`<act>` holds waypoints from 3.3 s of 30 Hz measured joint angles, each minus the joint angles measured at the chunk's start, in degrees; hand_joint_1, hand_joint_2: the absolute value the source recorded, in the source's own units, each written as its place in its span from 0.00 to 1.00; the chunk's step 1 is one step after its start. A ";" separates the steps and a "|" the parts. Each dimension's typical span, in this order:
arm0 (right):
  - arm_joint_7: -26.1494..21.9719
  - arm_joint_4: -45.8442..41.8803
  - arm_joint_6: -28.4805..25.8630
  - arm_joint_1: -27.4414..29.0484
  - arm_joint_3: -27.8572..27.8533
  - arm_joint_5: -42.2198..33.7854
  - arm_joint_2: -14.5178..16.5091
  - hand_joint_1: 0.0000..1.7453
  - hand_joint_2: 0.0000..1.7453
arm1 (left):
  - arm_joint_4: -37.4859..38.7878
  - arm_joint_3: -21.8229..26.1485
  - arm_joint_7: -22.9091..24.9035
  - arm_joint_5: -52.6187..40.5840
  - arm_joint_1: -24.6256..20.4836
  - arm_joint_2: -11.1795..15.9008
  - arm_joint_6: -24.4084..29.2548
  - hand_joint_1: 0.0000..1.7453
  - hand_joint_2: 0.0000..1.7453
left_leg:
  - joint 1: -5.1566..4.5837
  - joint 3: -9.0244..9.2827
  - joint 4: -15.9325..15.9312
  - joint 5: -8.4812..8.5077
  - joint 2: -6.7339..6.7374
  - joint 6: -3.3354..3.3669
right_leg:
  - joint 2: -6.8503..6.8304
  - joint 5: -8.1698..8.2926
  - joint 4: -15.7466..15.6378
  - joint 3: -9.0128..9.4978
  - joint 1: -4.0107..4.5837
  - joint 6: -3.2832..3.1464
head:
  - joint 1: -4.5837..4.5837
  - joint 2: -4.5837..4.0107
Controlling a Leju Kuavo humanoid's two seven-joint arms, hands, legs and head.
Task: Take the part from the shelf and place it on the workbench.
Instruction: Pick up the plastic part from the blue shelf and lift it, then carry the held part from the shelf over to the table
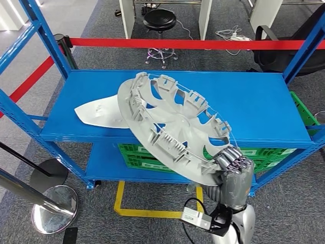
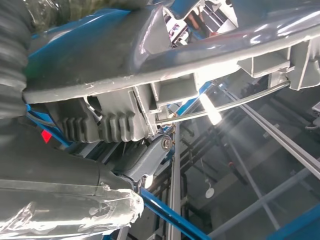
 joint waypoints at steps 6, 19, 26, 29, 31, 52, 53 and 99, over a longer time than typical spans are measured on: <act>-0.27 -1.12 0.00 0.45 -0.38 -0.85 0.16 1.00 1.00 | 0.00 0.00 0.01 -0.17 0.00 -0.11 0.38 0.00 1.00 | 0.00 0.00 0.00 0.00 0.00 0.00 | 0.00 0.00 0.00 0.00 0.00 0.00 | 0.01 0.00; 2.84 -3.44 0.09 0.81 3.38 -14.21 -1.97 1.00 1.00 | 0.00 0.07 -0.15 0.48 0.04 -0.14 0.50 0.00 1.00 | 0.00 0.00 0.00 0.00 0.00 0.00 | -0.01 0.00 0.00 -0.01 0.00 0.00 | 0.00 0.00; 0.81 -6.40 0.04 2.64 3.61 -14.58 -2.47 1.00 1.00 | 0.00 0.11 -0.30 0.55 0.13 -0.11 0.81 0.00 1.00 | -0.14 -0.01 0.07 -0.06 0.00 0.08 | 0.00 0.02 -0.04 -0.01 -0.20 0.03 | 0.00 0.00; 0.95 -6.89 0.02 3.00 3.61 -14.41 -2.48 1.00 1.00 | 0.00 0.13 -0.65 0.57 0.16 -0.11 1.00 0.00 1.00 | -0.32 -0.01 0.16 -0.12 0.00 0.20 | -0.01 0.07 -0.05 0.00 -0.40 0.13 | -0.01 0.00; 0.98 -7.11 0.02 3.23 3.61 -14.20 -2.48 1.00 1.00 | 0.00 0.14 -0.77 0.57 0.18 -0.09 1.05 0.00 1.00 | -0.47 -0.03 0.28 -0.18 0.00 0.38 | 0.00 0.13 -0.08 0.01 -0.57 0.29 | -0.02 0.00; 0.69 -9.14 -0.01 4.56 2.96 -9.92 -2.48 1.00 1.00 | 0.02 0.19 -0.69 0.43 0.12 -0.42 1.24 0.00 1.00 | 0.65 -0.06 1.40 -1.45 0.23 -1.06 | -0.35 0.18 0.69 -0.71 -0.65 -0.71 | 0.37 0.00; 0.68 -9.15 -0.03 4.51 2.91 -9.91 -2.48 1.00 1.00 | 0.02 0.19 -0.69 0.42 0.11 -0.44 1.24 0.00 1.00 | 0.62 -1.26 4.10 -3.07 0.22 -1.06 | -0.37 0.20 0.58 -0.60 -0.57 -1.08 | 0.22 0.00; -1.85 -12.17 -0.09 6.87 -0.92 -9.04 -1.37 1.00 1.00 | 0.07 0.19 0.35 -0.60 0.04 -1.14 2.46 0.00 1.00 | -1.01 2.49 -2.14 0.05 0.38 2.40 | -0.37 -0.01 4.01 -5.98 0.47 0.36 | 0.04 0.00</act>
